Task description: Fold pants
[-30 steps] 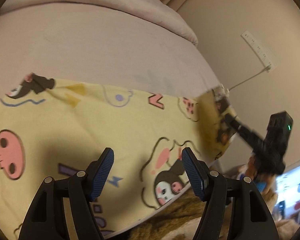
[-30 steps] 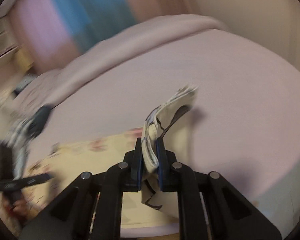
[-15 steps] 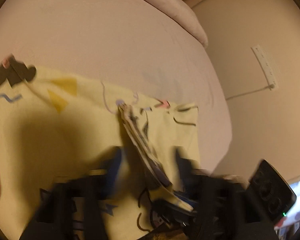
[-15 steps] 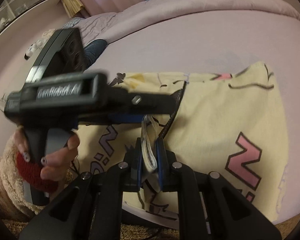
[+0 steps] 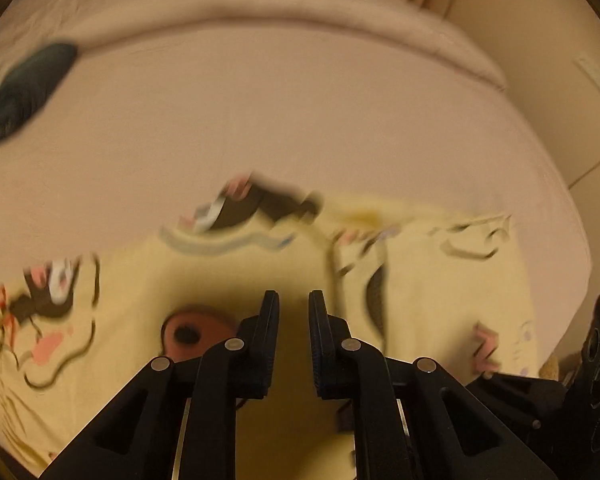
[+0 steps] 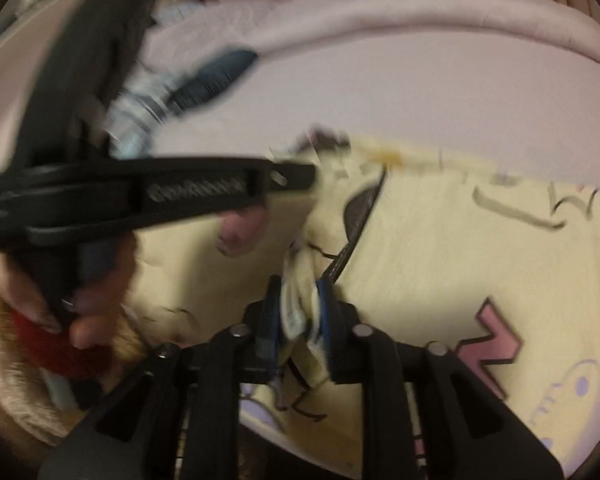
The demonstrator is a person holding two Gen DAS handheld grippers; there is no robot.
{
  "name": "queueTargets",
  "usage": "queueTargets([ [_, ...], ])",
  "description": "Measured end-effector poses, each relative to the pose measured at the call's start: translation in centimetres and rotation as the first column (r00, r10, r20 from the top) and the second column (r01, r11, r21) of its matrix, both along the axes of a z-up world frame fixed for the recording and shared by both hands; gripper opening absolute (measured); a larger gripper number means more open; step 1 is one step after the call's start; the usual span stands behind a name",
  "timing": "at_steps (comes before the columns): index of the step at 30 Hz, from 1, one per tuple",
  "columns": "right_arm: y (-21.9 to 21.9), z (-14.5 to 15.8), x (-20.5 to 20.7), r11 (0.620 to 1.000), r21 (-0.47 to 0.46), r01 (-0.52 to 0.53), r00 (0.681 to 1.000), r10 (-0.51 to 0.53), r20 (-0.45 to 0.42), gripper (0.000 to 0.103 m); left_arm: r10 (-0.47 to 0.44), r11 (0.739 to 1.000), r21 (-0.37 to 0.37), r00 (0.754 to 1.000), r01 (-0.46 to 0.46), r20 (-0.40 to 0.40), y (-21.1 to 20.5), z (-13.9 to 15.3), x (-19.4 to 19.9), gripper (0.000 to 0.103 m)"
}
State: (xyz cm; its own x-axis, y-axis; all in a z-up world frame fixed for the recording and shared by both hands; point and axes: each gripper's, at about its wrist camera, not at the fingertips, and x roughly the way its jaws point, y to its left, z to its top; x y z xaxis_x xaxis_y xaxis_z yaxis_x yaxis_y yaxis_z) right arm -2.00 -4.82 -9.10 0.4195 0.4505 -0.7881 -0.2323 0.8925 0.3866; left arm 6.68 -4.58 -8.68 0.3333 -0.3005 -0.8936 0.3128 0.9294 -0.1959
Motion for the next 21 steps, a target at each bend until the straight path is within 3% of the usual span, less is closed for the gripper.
queueTargets([
  [2, 0.2, 0.3, -0.4, 1.000, 0.008, 0.005, 1.000, -0.005, 0.015, 0.034, 0.007, 0.999, -0.048, 0.999, -0.008, -0.036, 0.5, -0.1, -0.3, 0.011],
  [4, 0.0, 1.2, -0.8, 1.000, -0.011, 0.001, 1.000, -0.001, 0.019, 0.063, -0.002, 0.997, -0.072, 1.000, 0.001, -0.018, 0.7, 0.5, -1.0, 0.012],
  [5, -0.1, 1.7, -0.8, 1.000, -0.025, 0.007, 1.000, -0.006, 0.029, 0.068, -0.003, 0.997, -0.075, 1.000, 0.002, -0.007, 0.5, 0.8, -1.3, 0.012],
  [10, -2.5, 4.4, -1.8, 0.988, -0.146, 0.059, 0.993, -0.044, 0.107, 0.072, -0.046, 0.980, -0.191, 0.998, 0.052, 0.035, 0.6, 3.2, -2.7, 0.013],
  [15, -6.6, 3.2, -3.4, 0.964, -0.201, 0.173, 0.983, -0.155, 0.103, 0.073, -0.129, 0.947, -0.299, 0.991, 0.116, -0.025, -0.9, 1.7, -3.8, 0.013],
  [19, -9.3, 1.1, -4.0, 0.939, -0.259, 0.225, 0.973, -0.229, 0.013, 0.073, -0.170, 0.964, -0.230, 0.976, 0.135, -0.139, -4.2, -2.3, -5.0, 0.013],
  [21, -9.5, 0.2, -4.5, 0.931, -0.283, 0.232, 0.969, -0.246, -0.015, 0.073, -0.135, 0.968, -0.228, 0.985, 0.109, -0.105, -4.0, -2.6, -5.5, 0.013],
])
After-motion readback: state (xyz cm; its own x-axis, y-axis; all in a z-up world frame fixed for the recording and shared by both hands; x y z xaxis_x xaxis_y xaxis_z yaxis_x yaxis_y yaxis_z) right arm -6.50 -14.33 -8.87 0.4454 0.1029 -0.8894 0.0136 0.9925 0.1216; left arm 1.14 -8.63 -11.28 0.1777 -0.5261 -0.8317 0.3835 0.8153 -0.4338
